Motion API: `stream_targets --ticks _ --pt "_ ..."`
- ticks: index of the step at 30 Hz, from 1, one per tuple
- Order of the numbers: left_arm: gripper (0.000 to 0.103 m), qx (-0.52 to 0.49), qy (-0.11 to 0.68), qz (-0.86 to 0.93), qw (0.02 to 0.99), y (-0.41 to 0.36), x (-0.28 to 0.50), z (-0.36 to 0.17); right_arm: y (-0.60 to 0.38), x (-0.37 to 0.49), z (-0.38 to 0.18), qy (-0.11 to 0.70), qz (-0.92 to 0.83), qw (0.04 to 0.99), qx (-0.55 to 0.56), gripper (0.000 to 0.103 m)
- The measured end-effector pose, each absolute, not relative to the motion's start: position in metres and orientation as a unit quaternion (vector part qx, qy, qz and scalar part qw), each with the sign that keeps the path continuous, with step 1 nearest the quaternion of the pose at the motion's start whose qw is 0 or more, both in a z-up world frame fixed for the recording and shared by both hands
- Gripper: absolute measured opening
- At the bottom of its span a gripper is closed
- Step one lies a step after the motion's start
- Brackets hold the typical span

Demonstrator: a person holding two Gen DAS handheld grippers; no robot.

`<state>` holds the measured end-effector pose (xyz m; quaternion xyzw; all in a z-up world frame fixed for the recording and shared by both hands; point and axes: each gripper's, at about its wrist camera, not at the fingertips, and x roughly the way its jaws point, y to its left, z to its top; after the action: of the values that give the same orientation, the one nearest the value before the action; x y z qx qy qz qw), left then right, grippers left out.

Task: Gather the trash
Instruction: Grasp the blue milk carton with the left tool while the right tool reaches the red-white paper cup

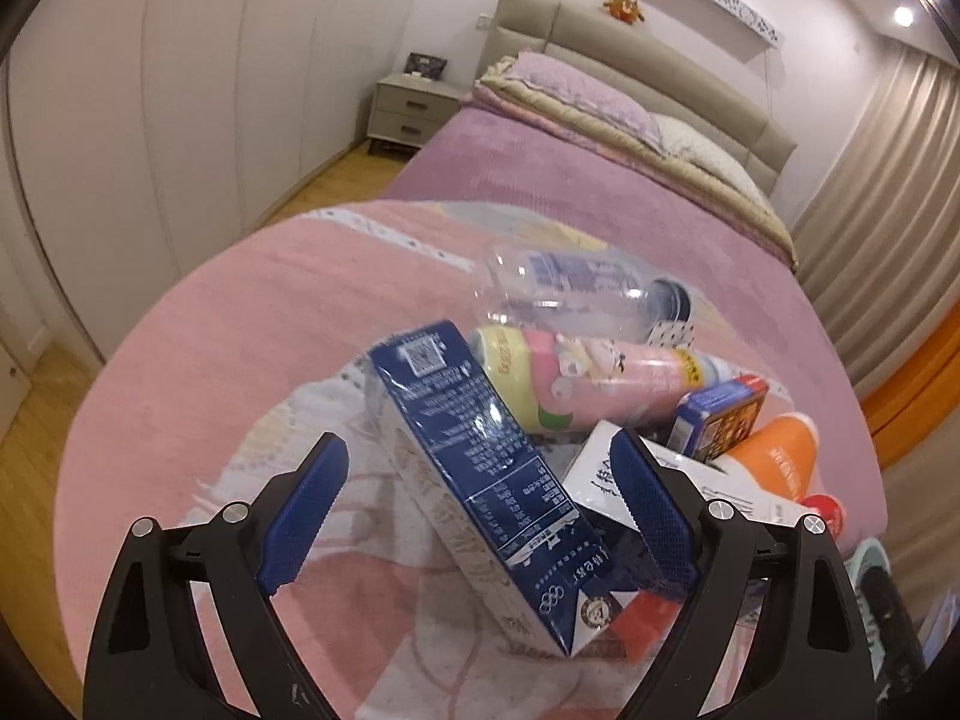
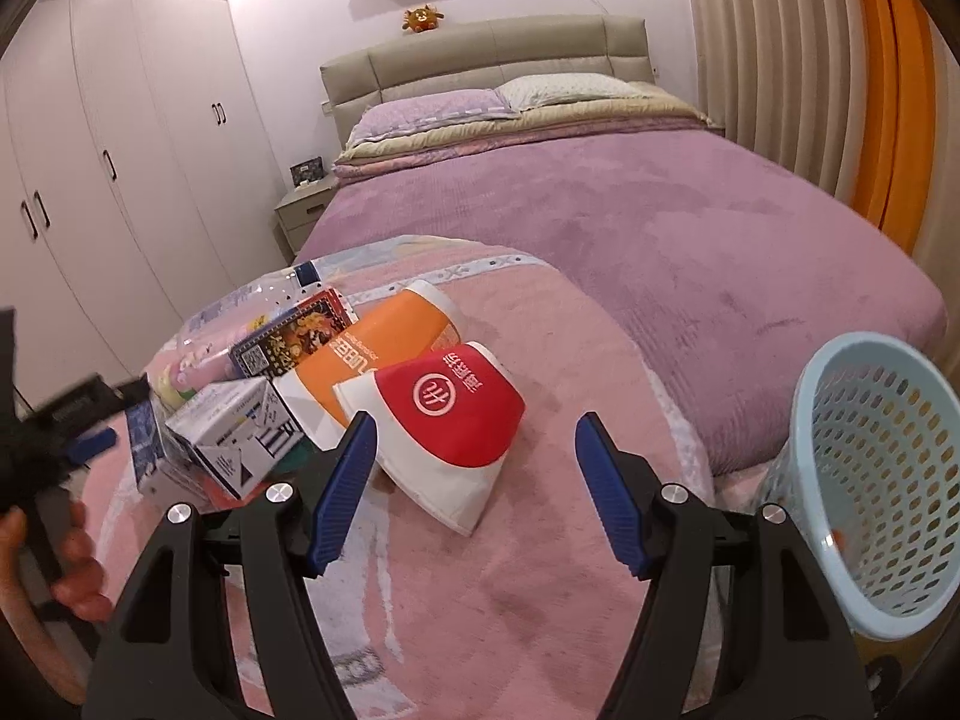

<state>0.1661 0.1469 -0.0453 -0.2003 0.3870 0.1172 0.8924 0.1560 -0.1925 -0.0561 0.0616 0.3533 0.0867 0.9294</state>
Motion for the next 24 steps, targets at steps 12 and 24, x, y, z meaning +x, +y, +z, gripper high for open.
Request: stream_targets --ticks 12,24 --pt "0.054 -0.196 0.395 0.077 0.894 0.17 0.151 -0.055 -0.156 0.177 -0.076 0.393 0.097 0.913 0.045 0.065" --pt "0.053 -0.172 0.406 0.062 0.895 0.155 0.146 -0.068 -0.16 0.181 -0.074 0.378 0.069 0.92 0.081 0.065"
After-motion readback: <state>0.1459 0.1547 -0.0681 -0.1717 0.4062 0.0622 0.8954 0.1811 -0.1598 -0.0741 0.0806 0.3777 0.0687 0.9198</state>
